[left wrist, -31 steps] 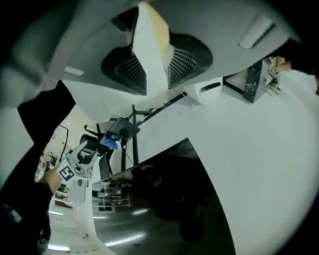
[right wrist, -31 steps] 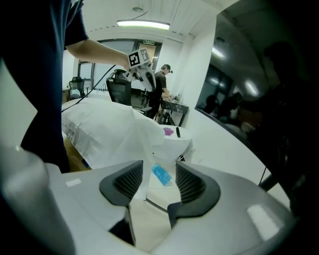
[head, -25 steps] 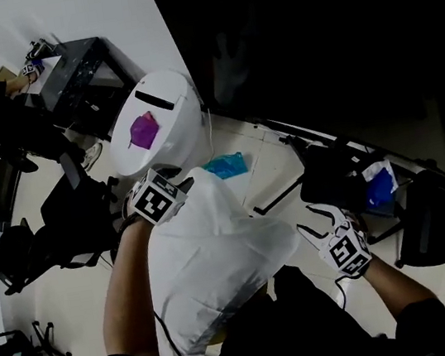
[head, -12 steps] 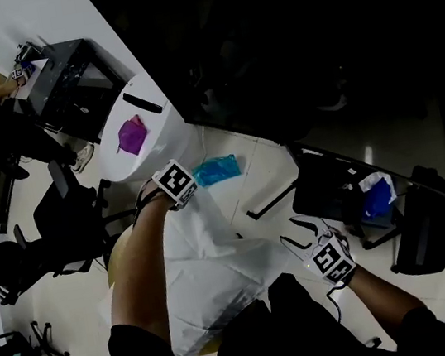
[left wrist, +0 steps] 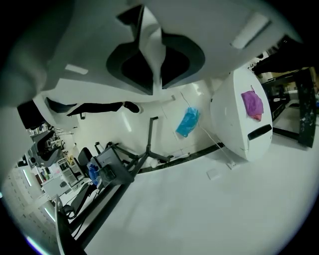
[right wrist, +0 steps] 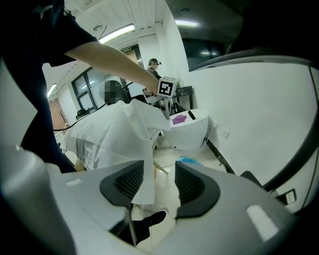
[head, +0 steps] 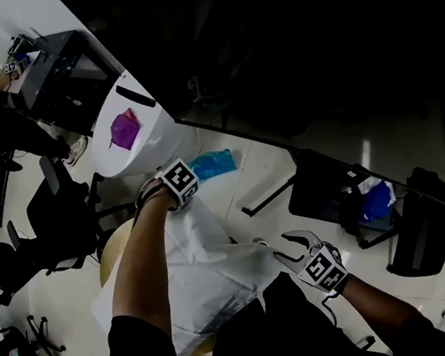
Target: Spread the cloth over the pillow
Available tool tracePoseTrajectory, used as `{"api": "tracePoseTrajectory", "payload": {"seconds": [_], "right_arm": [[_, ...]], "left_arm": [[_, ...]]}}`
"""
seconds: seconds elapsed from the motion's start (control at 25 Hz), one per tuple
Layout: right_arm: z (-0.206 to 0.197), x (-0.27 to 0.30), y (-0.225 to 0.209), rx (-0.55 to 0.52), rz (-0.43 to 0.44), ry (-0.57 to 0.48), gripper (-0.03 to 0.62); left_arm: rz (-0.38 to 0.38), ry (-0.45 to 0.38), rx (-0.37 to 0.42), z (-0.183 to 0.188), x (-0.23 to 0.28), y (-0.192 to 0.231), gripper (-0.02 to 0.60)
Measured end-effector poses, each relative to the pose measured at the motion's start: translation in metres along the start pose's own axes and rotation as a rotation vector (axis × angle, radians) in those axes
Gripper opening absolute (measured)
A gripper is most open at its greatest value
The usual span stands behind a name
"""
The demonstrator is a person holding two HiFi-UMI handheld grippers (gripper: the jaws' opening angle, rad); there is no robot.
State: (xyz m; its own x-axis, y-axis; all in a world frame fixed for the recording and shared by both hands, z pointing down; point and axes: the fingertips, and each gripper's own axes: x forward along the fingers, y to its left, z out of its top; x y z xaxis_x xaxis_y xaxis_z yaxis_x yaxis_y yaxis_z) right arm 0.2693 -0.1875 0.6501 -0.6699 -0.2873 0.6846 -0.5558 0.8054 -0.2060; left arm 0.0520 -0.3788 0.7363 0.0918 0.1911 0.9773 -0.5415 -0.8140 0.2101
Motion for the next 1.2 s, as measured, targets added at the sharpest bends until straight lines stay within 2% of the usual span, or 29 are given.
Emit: {"api": "tracePoseTrajectory", "payload": {"seconds": [0.04, 0.08, 0.2, 0.32, 0.6, 0.88, 1.04, 1.2], "right_arm": [[0.002, 0.001, 0.000, 0.002, 0.002, -0.003, 0.207], [0.003, 0.003, 0.000, 0.004, 0.003, -0.007, 0.207], [0.006, 0.006, -0.005, 0.019, -0.002, -0.024, 0.207], [0.002, 0.011, -0.014, 0.030, -0.009, -0.035, 0.207], [-0.005, 0.013, -0.019, 0.054, -0.010, -0.031, 0.207], [-0.020, 0.022, 0.001, 0.132, 0.117, -0.010, 0.207], [-0.031, 0.030, 0.017, 0.149, 0.190, 0.029, 0.209], [-0.041, 0.039, 0.028, 0.164, 0.228, 0.072, 0.210]], "left_arm": [[-0.003, 0.012, 0.008, -0.001, 0.000, 0.000, 0.016], [-0.005, 0.020, 0.018, -0.002, -0.001, 0.000, -0.003], [0.004, 0.017, 0.049, 0.000, -0.007, 0.002, -0.008], [0.034, -0.029, 0.062, 0.010, -0.020, 0.009, -0.008], [0.104, -0.128, 0.020, 0.021, -0.040, 0.033, -0.008], [0.236, -0.240, -0.121, 0.019, -0.060, 0.075, -0.008], [0.282, -0.250, -0.169, 0.011, -0.063, 0.085, -0.008], [0.420, -0.307, -0.143, 0.017, -0.074, 0.105, -0.008]]}}
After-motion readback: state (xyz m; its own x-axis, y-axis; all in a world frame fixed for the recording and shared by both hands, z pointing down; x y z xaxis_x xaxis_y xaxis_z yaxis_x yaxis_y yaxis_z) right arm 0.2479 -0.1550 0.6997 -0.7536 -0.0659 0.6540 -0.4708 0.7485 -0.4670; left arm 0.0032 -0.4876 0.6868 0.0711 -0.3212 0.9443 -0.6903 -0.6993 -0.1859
